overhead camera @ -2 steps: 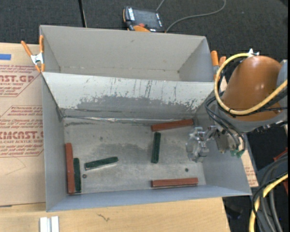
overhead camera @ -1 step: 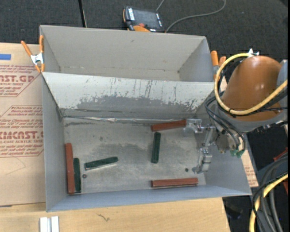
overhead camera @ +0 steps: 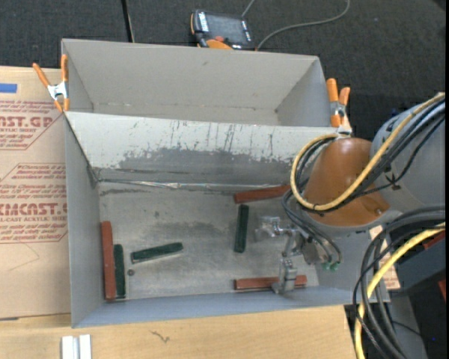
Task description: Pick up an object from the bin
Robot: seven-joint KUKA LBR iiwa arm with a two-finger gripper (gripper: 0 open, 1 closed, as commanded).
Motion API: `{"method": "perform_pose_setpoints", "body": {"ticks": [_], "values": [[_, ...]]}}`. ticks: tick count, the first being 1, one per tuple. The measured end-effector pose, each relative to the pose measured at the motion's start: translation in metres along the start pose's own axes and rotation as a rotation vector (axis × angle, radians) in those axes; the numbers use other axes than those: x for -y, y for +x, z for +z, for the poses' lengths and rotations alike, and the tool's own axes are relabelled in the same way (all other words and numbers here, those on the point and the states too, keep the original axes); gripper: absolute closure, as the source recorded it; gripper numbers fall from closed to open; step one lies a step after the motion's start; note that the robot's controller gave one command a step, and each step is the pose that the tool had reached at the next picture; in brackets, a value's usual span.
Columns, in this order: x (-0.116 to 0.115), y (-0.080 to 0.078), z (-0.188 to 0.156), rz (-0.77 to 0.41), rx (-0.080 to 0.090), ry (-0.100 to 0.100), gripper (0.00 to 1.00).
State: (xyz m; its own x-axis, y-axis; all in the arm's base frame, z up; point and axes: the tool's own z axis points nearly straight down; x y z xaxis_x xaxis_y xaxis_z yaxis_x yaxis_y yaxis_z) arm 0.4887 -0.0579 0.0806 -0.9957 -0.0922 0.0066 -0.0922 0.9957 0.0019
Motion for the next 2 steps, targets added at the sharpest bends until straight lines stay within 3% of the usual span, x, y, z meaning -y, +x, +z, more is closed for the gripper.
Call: {"method": "perform_pose_setpoints", "body": {"ticks": [1, 2], "values": [[-0.093, -0.039, -0.044, 0.097, 0.013, -0.003, 0.00], [-0.169, -0.059, 0.014, 0.121, 0.005, -0.003, 0.00]]}}
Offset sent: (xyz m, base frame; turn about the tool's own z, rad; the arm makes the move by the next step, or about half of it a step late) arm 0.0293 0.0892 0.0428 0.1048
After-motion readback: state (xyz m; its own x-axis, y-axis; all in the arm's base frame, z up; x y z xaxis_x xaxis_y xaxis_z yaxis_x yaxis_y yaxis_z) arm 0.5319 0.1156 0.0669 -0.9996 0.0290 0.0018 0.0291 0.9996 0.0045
